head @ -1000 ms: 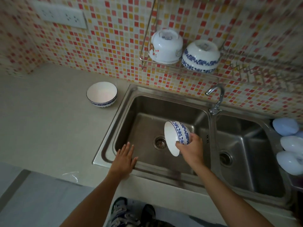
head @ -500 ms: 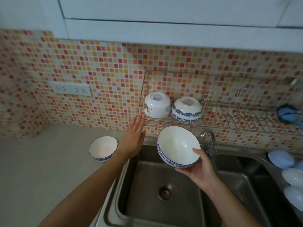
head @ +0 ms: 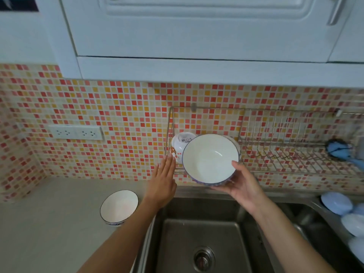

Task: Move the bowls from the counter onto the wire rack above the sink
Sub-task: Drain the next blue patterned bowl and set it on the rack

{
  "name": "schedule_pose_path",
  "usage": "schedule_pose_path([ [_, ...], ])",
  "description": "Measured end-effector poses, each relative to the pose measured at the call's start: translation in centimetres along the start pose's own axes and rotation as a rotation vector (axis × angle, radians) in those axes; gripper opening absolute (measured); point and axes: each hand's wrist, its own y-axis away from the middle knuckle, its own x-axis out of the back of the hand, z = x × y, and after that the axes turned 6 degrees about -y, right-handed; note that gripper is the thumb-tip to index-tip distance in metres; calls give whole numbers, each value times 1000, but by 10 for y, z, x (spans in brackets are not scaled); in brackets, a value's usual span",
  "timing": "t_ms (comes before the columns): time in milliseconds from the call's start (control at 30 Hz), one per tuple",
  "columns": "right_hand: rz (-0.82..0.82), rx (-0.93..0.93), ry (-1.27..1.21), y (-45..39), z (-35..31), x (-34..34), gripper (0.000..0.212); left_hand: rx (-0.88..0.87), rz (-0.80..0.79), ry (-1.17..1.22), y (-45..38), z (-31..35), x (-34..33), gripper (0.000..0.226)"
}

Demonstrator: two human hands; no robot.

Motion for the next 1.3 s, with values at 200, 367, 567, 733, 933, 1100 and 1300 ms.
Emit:
schedule_pose_path([
  [200,29,234,289,-37,-39,-36,24,-7,19,52,-2,-2,-7,69],
  [367,106,490,746,-73,-56,-59,28,-22,14,64,-2,-4,-5,71],
  [567,178,730,1447,-112,-47,-67,81,-5,9,121,-1,-1,-2,73],
  [733,-39,854,1743,-128,-30,-65,98,8,-13,106,-2,-3,-6,73],
  [933,-130,898,2132,-140,-8,-60,93,12,-21,124,-1,-1,-3,72],
  [1100,-181,930,2206,-145,0,-58,89,11,-24,136,-1,-2,-4,73],
  [1300,-260,837,2215,-151,3,-55,87,11,-23,161,-1,0,-2,72],
])
